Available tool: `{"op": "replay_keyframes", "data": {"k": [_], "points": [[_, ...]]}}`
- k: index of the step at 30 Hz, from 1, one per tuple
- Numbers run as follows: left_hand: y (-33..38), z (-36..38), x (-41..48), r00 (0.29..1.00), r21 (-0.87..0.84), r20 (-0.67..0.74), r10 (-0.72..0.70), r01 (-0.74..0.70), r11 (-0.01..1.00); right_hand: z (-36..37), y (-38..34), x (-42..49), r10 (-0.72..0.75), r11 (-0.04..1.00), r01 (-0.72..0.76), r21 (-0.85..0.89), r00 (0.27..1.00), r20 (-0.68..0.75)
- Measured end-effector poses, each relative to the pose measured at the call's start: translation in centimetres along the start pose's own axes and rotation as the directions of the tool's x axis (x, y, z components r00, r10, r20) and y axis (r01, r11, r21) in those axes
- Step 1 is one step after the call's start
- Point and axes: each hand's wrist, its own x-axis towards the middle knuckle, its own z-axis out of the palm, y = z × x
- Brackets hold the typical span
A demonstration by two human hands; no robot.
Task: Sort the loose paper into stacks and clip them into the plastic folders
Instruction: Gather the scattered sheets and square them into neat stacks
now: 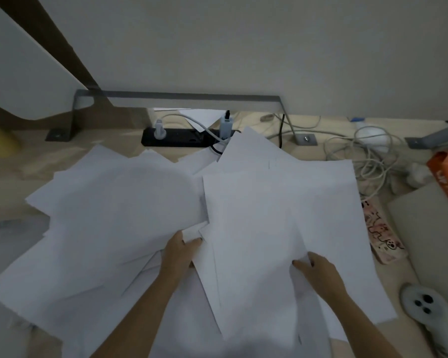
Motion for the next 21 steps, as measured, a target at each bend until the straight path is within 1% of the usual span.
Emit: {"op": "replay_keyframes", "data": {"k": [2, 4, 6, 7, 8, 9, 10, 12, 13, 14, 15, 17, 19, 21], "points": [[0.3, -0.1, -0.4, 0.998, -0.009, -0.049, 0.044, -0.045, 0.999, 0.3, 0.6, -0.6, -0.003, 0.988, 0.01, 0.156, 0.999, -0.041], [-0.1, -1.0, -0.5, 0.984, -0.049, -0.16, 0.072, -0.08, 0.996, 0.2, 0.9, -1.5, 0.056, 0.951, -0.024, 0.309, 0.994, -0.094], [-0.8, -2.1, -1.2, 0.965, -0.12, -0.258, 0.054, -0.087, 0.989, 0.2, 1.8, -2.4, 0.145, 0.901, -0.101, 0.421, 0.987, -0.073], [-1.4, -2.5, -1.6, 0.963, -0.164, -0.269, 0.027, -0.073, 0.984, 0.2, 2.4, -2.9, 0.173, 0.888, -0.138, 0.439, 0.984, -0.041], [-2.0, -2.9, -2.2, 0.971, -0.21, -0.241, -0.003, -0.05, 0.976, 0.2, 2.9, -3.4, 0.183, 0.89, -0.163, 0.425, 0.983, -0.005], [-2.8, -3.2, -2.9, 0.982, -0.233, -0.184, -0.043, -0.001, 0.973, 0.5, 3.5, -3.7, 0.186, 0.9, -0.185, 0.394, 0.982, 0.036], [-3.5, -3.5, -3.5, 0.991, -0.227, -0.097, -0.092, 0.068, 0.971, 0.7, 3.8, -4.1, 0.186, 0.912, -0.207, 0.355, 0.978, 0.093], [-4.3, -4.1, -4.5, 0.974, -0.133, 0.097, -0.206, 0.217, 0.967, 0.9, 4.0, -4.6, 0.179, 0.921, -0.233, 0.312, 0.965, 0.192], [-4.3, -4.4, -4.7, 0.953, -0.067, 0.178, -0.246, 0.261, 0.963, 0.9, 4.1, -4.6, 0.178, 0.924, -0.232, 0.305, 0.965, 0.194], [-4.0, -4.6, -4.6, 0.94, -0.011, 0.22, -0.259, 0.268, 0.963, 0.6, 4.0, -4.5, 0.175, 0.922, -0.219, 0.32, 0.971, 0.161], [-3.4, -4.8, -4.3, 0.943, 0.015, 0.219, -0.252, 0.254, 0.967, 0.2, 4.0, -4.1, 0.169, 0.916, -0.19, 0.352, 0.981, 0.092], [-1.8, -4.8, -3.1, 0.976, 0.009, 0.143, -0.166, 0.166, 0.986, -0.9, 4.0, -3.0, 0.156, 0.925, -0.112, 0.364, 0.983, -0.095], [0.1, -3.9, -1.8, 0.991, -0.014, 0.102, -0.088, 0.09, 0.996, -2.1, 4.1, -1.3, 0.16, 0.958, -0.096, 0.27, 0.961, -0.225], [1.4, -2.2, -0.6, 0.99, 0.049, 0.13, -0.048, 0.042, 0.998, -3.3, 4.2, 0.4, 0.184, 0.972, -0.128, 0.198, 0.938, -0.295]]}}
